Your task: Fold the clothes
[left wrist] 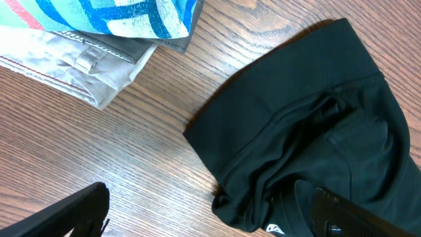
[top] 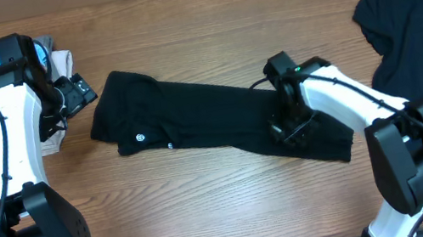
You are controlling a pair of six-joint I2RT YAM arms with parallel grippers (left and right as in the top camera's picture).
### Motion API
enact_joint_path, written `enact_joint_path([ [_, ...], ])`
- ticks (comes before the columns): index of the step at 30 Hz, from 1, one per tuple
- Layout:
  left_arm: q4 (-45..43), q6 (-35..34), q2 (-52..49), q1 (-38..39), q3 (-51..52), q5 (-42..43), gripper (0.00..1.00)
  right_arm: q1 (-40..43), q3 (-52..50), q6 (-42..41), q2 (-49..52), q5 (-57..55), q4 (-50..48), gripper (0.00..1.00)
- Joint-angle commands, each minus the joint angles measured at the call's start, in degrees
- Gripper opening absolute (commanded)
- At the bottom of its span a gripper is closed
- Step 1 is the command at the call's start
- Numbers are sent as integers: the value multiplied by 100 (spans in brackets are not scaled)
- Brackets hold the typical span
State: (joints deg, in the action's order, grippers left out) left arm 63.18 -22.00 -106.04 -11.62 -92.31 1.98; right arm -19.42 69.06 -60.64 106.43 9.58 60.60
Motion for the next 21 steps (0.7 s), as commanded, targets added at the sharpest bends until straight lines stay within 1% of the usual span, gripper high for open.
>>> enact_joint_path([
  [1,0,11,39,33,-68,61,100,234,560,1121,-345,-98,229,21],
  [2,0,11,39,33,-68,61,100,304,686,1521,-455,-98,323,24],
  [4,0,11,39,33,-68,61,100,387,704,1930,-588,-114,337,25],
  [7,0,11,39,33,-68,61,100,616,704,2072,-704,-354,588,26],
  [13,0,11,39,33,-68,61,100,1274,699,3045,-710,-461,903,28],
  [18,0,11,39,33,-68,61,100,1550,647,3440,-710,-507,844,44],
  [21,0,11,42,33,-68,61,100,1641,614,3451,-710,-802,785,49],
])
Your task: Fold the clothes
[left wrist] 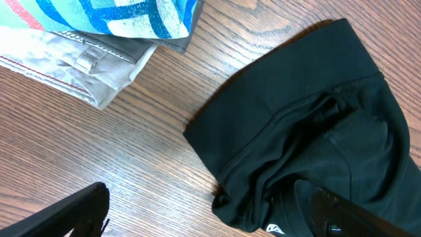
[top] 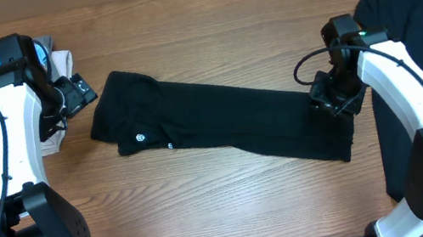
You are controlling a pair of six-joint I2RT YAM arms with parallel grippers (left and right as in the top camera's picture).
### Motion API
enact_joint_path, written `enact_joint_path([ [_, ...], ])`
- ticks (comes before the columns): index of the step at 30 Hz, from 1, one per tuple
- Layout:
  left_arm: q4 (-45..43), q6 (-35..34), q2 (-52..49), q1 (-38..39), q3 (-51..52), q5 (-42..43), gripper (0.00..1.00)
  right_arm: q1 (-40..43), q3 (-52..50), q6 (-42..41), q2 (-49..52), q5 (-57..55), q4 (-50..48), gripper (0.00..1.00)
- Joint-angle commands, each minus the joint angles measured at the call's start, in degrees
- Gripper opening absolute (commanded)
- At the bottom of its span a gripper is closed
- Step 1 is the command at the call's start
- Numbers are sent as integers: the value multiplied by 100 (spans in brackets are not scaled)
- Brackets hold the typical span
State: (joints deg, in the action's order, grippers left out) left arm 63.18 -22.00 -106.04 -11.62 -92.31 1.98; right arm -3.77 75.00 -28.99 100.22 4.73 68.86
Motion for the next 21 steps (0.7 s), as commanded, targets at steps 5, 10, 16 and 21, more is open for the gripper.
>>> enact_joint_path([
  [5,0,11,39,33,-68,61,100,151,0,398,-90,-20,-234,51],
  [10,0,11,39,33,-68,61,100,-186,0,1172,-87,1464,-1034,39],
  [16,0,11,39,33,-68,61,100,-1318,0,1169,-39,1768,-2680,39],
  [21,0,11,39,33,-68,61,100,-2592,0,1163,260,1615,-4524,39],
])
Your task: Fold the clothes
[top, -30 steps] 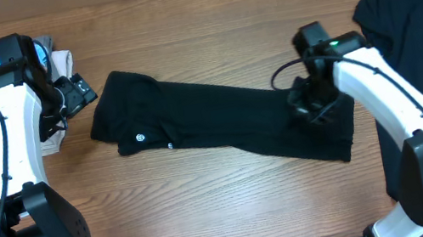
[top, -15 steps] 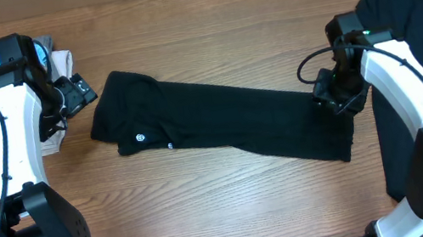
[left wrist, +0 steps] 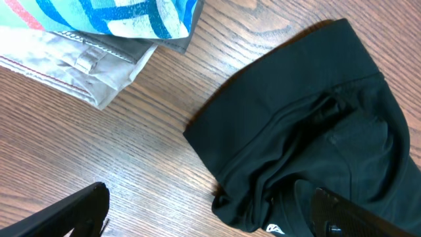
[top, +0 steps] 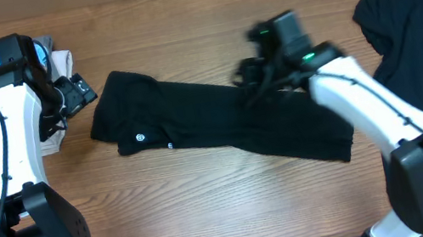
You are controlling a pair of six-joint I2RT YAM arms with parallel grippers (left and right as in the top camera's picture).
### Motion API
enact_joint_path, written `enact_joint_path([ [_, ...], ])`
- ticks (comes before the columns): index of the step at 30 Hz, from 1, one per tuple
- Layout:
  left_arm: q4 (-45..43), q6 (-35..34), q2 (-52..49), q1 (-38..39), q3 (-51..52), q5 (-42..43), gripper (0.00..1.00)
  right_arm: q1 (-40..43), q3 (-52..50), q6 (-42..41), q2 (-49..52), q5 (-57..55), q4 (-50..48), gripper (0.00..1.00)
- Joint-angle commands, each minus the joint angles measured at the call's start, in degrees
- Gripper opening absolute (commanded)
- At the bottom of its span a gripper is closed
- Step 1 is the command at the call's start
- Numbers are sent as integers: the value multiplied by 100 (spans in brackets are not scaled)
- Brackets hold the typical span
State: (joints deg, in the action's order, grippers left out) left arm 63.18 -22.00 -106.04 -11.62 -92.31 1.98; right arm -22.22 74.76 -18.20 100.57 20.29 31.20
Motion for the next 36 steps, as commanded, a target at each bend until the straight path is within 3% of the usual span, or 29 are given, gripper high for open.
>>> enact_joint_path([
  [1,0,11,39,33,-68,61,100,-940,24,85,310,-61,-1032,39],
  [8,0,11,39,33,-68,61,100,-2000,24,87,1154,-1788,-2310,40],
  [15,0,11,39,33,-68,61,100,-2243,24,66,1786,-704,-3001,40],
  [36,0,11,39,33,-68,61,100,-2332,31,970,1845,-710,-3060,40],
])
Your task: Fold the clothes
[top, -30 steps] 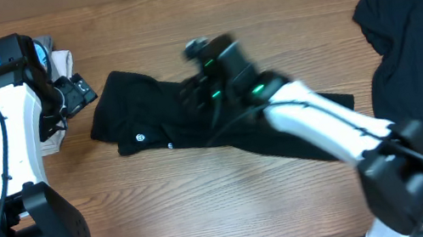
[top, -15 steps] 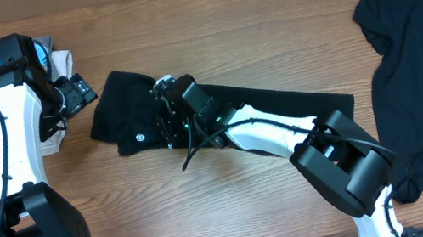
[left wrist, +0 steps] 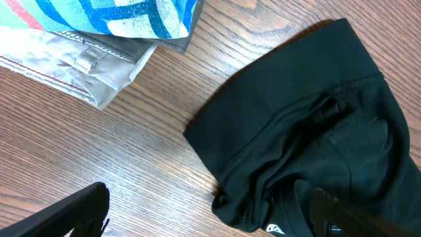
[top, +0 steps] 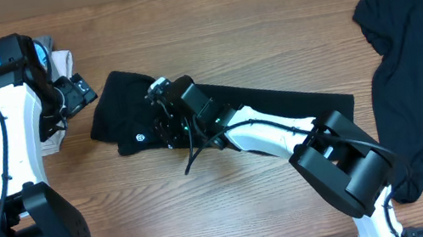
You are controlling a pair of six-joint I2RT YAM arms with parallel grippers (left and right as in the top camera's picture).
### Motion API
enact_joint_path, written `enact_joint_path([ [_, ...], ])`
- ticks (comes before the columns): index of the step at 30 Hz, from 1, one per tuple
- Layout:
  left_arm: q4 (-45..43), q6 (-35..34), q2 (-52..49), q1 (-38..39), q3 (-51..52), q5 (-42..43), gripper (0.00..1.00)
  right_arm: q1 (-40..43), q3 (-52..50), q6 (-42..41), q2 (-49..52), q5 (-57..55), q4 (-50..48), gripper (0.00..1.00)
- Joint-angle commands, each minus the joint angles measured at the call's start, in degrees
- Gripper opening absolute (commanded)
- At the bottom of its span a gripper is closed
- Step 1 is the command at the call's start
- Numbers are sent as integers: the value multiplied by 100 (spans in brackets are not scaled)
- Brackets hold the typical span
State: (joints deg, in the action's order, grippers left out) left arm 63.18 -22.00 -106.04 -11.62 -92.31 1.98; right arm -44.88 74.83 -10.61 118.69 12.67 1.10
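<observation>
Black trousers [top: 279, 107] lie stretched across the table's middle, their waist end with a small white logo [top: 139, 137] to the left. The left wrist view shows that waist end [left wrist: 296, 131] bunched in folds. My left gripper [top: 74, 91] hovers open just left of the waist, nothing between its fingers [left wrist: 79, 207]. My right arm reaches across the trousers, with the right gripper [top: 161, 110] down on the waist end near the logo. Its jaws do not show clearly.
A pile of folded clothes, grey with a blue striped piece [left wrist: 118, 16] on top, sits at the far left behind my left arm. A black T-shirt lies spread at the right edge. Bare wood lies along the front.
My right gripper has gone from above the trousers' middle to their waist end at the left. The leg end now lies higher and straighter at the right. The left arm is unchanged.
My right gripper was first down on the trousers near the leg end, then at the hem by the right edge of the cloth. After that it was over the middle, blurred, and now at the waist. The left gripper stayed open by the waist throughout.
</observation>
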Motion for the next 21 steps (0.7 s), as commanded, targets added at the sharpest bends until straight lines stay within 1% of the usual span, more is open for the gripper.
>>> enact_joint_path([
  [1,0,11,39,33,-68,61,100,-79,24,249,39,50,-59,40],
  [9,0,11,39,33,-68,61,100,-260,24,479,39,31,-210,40],
  [15,0,11,39,33,-68,61,100,-350,24,664,72,-538,-153,40],
  [21,0,11,42,33,-68,61,100,-365,24,1005,140,-684,-214,40],
])
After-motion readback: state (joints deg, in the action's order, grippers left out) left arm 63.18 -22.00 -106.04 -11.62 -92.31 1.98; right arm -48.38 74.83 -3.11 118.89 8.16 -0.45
